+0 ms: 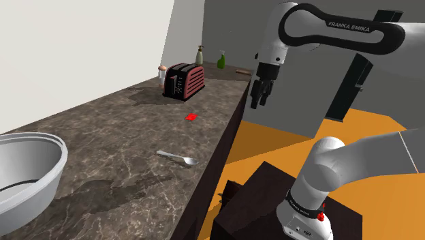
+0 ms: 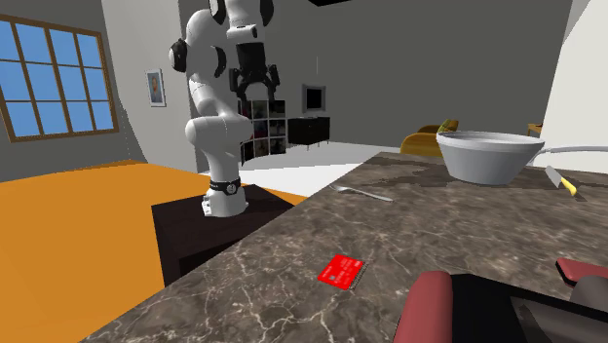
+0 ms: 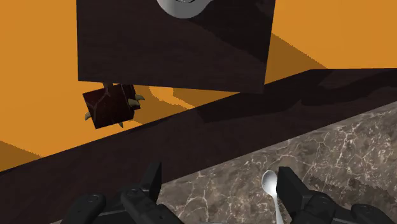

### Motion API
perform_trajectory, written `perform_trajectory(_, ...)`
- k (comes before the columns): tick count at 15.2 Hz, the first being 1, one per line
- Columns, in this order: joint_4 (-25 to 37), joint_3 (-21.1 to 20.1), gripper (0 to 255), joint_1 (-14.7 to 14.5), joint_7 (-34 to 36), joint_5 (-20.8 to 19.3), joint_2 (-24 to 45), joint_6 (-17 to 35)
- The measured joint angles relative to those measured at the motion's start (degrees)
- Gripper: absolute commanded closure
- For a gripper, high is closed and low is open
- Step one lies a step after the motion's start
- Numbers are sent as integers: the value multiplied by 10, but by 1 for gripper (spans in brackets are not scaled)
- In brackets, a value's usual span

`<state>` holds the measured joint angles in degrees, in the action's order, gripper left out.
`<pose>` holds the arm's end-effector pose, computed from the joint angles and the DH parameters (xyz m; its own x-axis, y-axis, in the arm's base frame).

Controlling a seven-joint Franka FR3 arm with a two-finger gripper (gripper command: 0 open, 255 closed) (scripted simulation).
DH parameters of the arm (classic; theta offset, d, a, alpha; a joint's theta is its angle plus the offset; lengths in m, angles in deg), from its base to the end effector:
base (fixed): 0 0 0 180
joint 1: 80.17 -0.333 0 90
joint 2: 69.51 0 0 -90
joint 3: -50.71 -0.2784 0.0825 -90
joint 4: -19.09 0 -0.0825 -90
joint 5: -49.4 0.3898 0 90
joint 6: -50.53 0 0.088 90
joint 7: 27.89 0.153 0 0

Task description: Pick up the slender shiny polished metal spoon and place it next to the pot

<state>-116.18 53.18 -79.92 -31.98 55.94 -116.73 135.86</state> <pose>0.3194 0.0014 0.5227 0.9982 0.0477 -0.0366 0.0418 -0.9881 -0.1482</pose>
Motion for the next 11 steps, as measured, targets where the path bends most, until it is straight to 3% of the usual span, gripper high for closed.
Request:
perform_trajectory(3, -12, -11, 0, -5, 6, 8, 6, 25)
perform_trajectory(11, -76, -62, 0, -29, 23, 45, 71, 196)
